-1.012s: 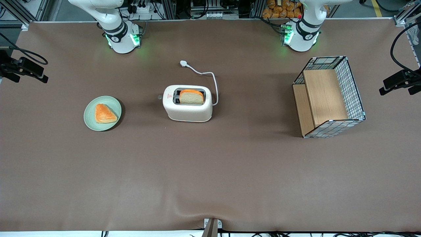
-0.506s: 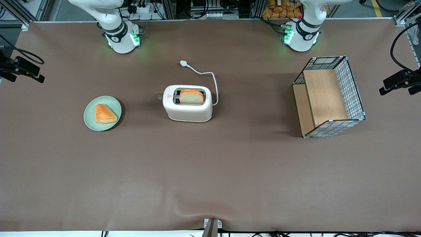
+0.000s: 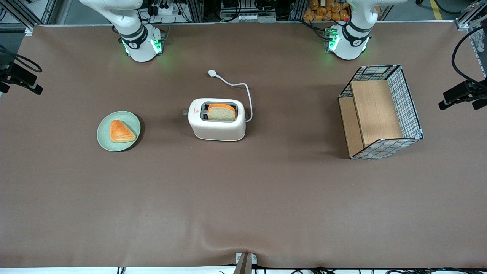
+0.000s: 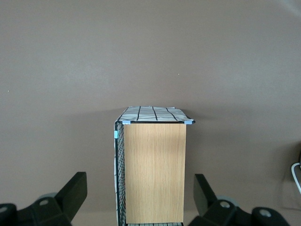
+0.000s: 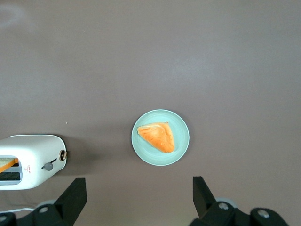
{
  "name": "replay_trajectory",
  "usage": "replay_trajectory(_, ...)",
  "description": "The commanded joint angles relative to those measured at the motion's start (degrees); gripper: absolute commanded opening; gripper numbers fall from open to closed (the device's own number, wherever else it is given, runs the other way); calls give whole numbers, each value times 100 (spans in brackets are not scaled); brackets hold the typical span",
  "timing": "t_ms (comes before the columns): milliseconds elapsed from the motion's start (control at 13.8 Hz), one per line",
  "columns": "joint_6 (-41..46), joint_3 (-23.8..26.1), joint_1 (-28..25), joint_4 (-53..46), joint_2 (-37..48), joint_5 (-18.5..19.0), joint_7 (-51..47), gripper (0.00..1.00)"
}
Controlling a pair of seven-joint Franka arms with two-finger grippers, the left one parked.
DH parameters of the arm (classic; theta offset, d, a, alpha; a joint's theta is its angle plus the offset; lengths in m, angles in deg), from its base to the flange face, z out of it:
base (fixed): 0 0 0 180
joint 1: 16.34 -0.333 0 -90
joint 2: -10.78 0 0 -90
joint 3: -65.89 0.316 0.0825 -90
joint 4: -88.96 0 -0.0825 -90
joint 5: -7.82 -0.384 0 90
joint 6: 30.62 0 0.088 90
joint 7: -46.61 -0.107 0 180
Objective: Press toaster button with right arm
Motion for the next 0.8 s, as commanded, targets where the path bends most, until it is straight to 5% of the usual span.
replay_trajectory(0, 101, 80, 97, -130, -50, 74, -6, 100)
replay_trajectory(723, -154, 89, 44, 388, -147, 65, 2, 100)
